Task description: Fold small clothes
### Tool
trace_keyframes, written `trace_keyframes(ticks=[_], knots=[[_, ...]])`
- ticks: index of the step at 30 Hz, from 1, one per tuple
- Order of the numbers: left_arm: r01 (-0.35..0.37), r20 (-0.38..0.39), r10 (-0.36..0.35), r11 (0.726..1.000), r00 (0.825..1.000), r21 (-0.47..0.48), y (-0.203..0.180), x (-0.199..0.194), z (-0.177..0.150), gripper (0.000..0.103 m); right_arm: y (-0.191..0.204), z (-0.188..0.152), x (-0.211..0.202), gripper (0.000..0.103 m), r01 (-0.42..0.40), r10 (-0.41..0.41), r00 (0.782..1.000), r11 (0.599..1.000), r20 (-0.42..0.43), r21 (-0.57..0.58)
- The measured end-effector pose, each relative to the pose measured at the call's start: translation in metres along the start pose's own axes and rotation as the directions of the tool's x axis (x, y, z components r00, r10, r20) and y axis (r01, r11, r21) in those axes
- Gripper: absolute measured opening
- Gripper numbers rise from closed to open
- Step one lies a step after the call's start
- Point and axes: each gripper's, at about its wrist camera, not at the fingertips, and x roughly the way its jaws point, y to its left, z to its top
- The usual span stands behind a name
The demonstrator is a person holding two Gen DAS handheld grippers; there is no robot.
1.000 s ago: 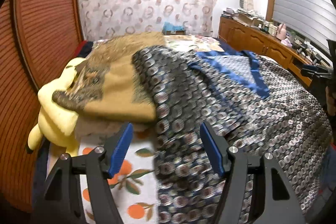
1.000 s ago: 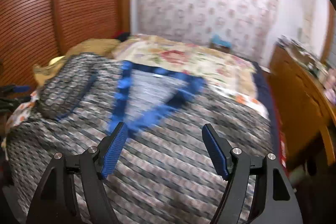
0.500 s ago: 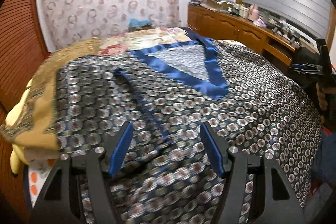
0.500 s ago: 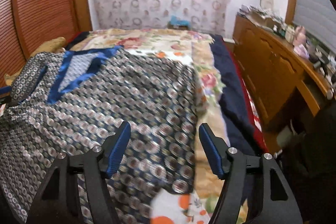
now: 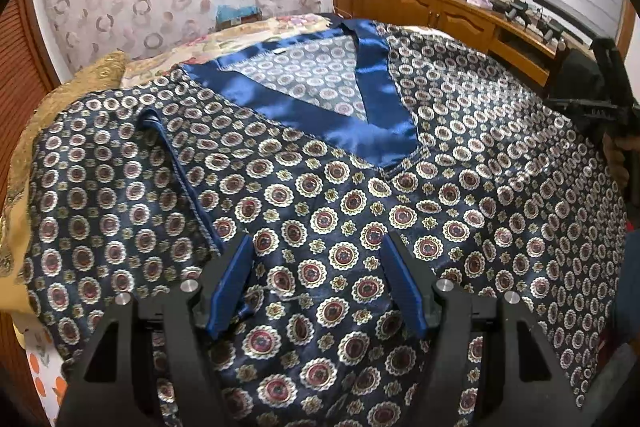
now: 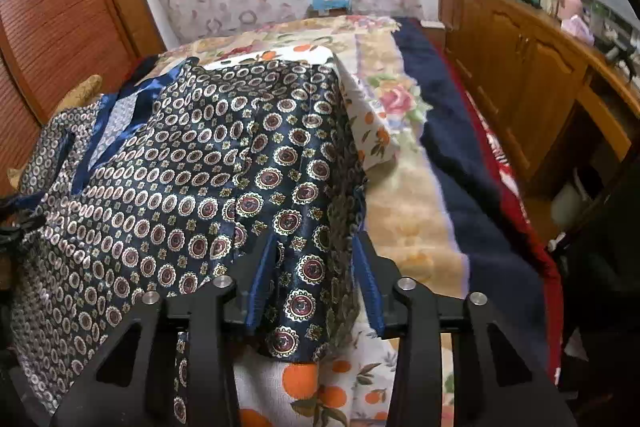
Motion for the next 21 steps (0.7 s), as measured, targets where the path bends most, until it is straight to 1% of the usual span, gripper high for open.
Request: trace_keyframes(ticks=[2,4,5,7,8,9,10,11,12,14,15,21], knots=[[0.005,0.007,-0.005,1.0,1.0,-0.001,-0.002,0.001,-0.001,0.066,-0.002,0.0,0.0,0.028,-0.024,0.024,1.0,1.0,0.0,0.008],[0.013,0.009,-0.013,1.0,1.0,-0.006,-0.001,0.002,-0.001,0.066,0.001,0.0,-0.001,0.022,-0.033,0.033,0.999,0.999,0.001,-0.004],[0.014,0.015,-0.014,1.0,1.0,-0.004,-0.001,0.002,-0.001,0.068,0.004,0.0,-0.001,0.022,-0.022,0.023,1.0,1.0,0.003,-0.015],[0.014,0.013,-0.014,1.0,1.0,0.0,-0.003,0.004,-0.001,0.074,0.007,0.0,-0.003,0.02,-0.001,0.001,1.0,0.999,0.008,-0.037],[0.013,0.008,-0.013,1.0,1.0,0.0,-0.003,0.005,-0.001,0.082,0.008,0.0,-0.003,0.018,0.008,-0.007,1.0,0.999,0.01,-0.042],[0.014,0.003,-0.014,1.0,1.0,0.001,-0.003,0.007,0.0,0.085,0.01,0.0,-0.003,0.015,0.017,-0.017,1.0,0.999,0.013,-0.048],[0.023,-0.008,-0.023,1.0,1.0,0.005,-0.004,0.008,0.0,0.092,0.011,0.0,-0.004,0.012,0.028,-0.027,1.0,0.998,0.015,-0.057],[0.025,-0.013,-0.025,1.0,1.0,0.012,-0.005,0.01,0.0,0.096,0.012,0.0,-0.003,0.009,0.039,-0.038,0.999,0.997,0.018,-0.065],[0.025,-0.015,-0.025,1.0,1.0,0.017,-0.007,0.011,0.001,0.098,0.013,0.0,-0.004,0.008,0.048,-0.047,0.999,0.996,0.021,-0.072],[0.028,-0.019,-0.028,0.999,0.999,0.019,-0.007,0.012,0.001,0.099,0.016,-0.001,-0.005,0.003,0.068,-0.066,0.997,0.994,0.028,-0.089],[0.03,-0.02,-0.029,0.999,0.999,0.02,-0.007,0.012,0.001,0.1,0.017,-0.001,-0.006,0.003,0.075,-0.072,0.997,0.992,0.033,-0.097],[0.028,-0.023,-0.028,0.999,0.999,0.02,-0.006,0.012,0.002,0.102,0.033,0.001,-0.018,0.001,0.065,-0.054,0.995,0.988,0.082,-0.138]])
